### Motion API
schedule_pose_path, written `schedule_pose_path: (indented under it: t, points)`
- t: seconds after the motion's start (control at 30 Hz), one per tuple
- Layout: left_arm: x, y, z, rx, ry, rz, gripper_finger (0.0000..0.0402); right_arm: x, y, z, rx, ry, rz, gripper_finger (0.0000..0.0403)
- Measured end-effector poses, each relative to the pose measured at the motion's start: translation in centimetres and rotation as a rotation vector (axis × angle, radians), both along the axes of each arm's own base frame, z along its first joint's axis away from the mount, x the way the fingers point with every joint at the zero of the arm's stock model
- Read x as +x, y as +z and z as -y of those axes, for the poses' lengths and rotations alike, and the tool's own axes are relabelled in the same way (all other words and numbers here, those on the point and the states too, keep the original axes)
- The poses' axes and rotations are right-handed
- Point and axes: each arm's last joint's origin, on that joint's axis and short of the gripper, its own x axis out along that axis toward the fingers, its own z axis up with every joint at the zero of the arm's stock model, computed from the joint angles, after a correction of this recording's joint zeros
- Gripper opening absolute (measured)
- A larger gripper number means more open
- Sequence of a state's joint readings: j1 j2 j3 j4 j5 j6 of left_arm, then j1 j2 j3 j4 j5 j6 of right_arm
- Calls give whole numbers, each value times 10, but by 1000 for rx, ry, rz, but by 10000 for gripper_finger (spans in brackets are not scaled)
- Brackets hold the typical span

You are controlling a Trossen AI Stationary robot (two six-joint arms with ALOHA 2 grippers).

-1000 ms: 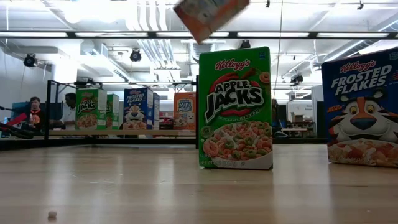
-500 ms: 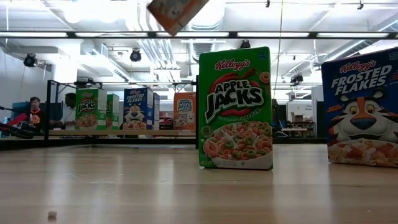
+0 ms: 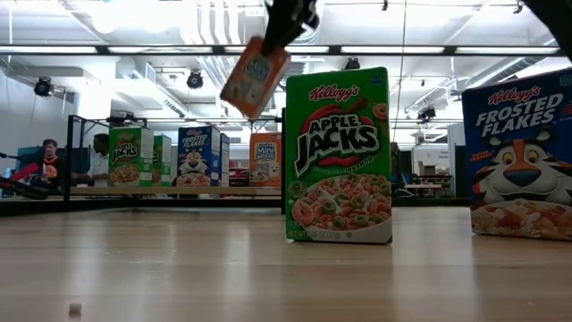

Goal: Stack cereal on shelf
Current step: Put the top orange cereal box on the shelf aligned with the orange cereal box

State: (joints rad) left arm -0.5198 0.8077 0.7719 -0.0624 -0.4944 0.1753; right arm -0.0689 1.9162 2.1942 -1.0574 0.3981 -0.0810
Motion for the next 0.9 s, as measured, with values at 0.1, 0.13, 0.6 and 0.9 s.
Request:
schedule_pose_path:
  t: [0.1,0.13,0.6,0.9]
  points:
    - [-1,0,-1,4,34,0,0,7,-11,16,21,0,-28,127]
    - [-1,0,-2,7,44,-3,0,9,-15,20,17,-2,-41,127]
    - [1,-2,-1,9,49,-13,0,35,-67,58,-32,19,-192,128]
    - [1,-2,-1,10,48,-14,0,42,-79,61,-49,48,-219,128]
